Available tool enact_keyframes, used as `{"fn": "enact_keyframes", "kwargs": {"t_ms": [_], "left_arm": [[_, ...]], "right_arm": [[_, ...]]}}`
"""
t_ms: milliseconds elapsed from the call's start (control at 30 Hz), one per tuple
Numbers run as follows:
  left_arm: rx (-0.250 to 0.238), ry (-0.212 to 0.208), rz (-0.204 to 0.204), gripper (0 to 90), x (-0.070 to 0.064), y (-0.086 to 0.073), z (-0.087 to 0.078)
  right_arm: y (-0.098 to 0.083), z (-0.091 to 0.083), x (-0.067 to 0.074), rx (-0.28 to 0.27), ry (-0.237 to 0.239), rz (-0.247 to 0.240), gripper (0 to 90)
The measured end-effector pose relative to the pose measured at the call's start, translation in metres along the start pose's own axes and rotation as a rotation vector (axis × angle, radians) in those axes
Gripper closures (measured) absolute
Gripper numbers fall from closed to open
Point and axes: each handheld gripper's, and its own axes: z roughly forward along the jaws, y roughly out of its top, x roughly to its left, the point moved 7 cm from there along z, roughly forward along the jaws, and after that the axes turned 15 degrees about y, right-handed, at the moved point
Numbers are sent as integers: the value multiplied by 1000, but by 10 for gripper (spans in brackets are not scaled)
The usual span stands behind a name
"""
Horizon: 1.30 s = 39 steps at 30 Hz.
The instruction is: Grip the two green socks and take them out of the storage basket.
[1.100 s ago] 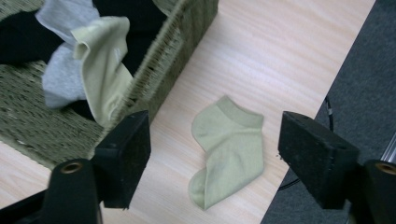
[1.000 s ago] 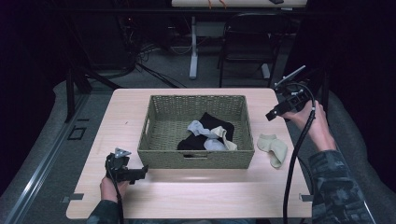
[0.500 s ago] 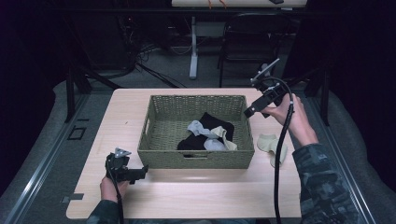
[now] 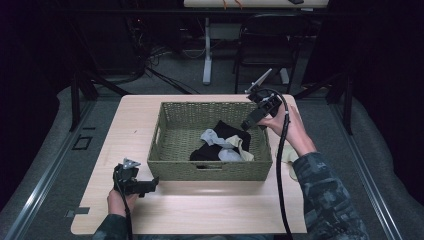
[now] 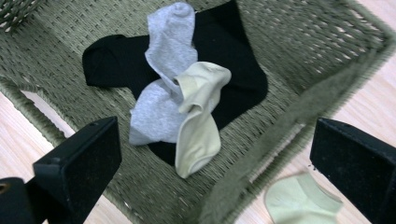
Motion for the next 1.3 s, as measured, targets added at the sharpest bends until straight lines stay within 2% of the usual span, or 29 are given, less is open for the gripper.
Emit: {"fn": "enact_keyframes", "kwargs": {"t_ms": [167, 333, 367, 433, 533, 567, 733, 767, 800, 833, 1033, 1133, 1200, 1233, 1267, 1300], "left_arm": [[-2, 0, -2, 0, 0, 0, -1], [-1, -2, -3, 0, 0, 0, -1], [-1, -3, -3, 0, 0, 0, 0], [-1, -2, -4, 0, 0, 0, 0], [-1, -2, -3, 0, 0, 0, 0], [0, -2, -3, 0, 0, 0, 0], [-1, -2, -2, 0, 0, 0, 0], [-1, -3, -1, 0, 0, 0, 0], [-1, -3, -1, 0, 0, 0, 0], [-3, -3, -1, 0, 0, 1, 0], [-1, -3, 0, 0, 0, 0, 0], [-1, -3, 0, 0, 0, 0, 0], [-2, -3, 0, 0, 0, 1, 0], [-2, -3, 0, 0, 0, 1, 0], [-3, -3, 0, 0, 0, 1, 0], [-3, -2, -1, 0, 0, 1, 0]], "right_arm": [[5, 14, 1, -10, -1, -3, 20], [6, 30, 0, -36, -5, -1, 69], [4, 38, -1, -25, 8, 3, 85], [4, 44, -3, -24, 1, 3, 136], [4, 51, -5, -23, 12, 7, 147], [2, 58, -6, -16, 18, 24, 169], [0, 73, -10, 4, 34, 37, 214], [0, 80, -11, -3, 34, 58, 251], [0, 80, -11, -3, 34, 58, 251], [-1, 82, -12, 17, 37, 54, 255], [-1, 99, -17, 72, 47, 93, 412], [-2, 104, -17, 94, 51, 106, 436], [-4, 108, -18, 133, 41, 119, 510], [-4, 108, -18, 133, 41, 119, 510], [-5, 111, -19, 123, 36, 132, 551], [-5, 111, -19, 130, 29, 133, 630]]}}
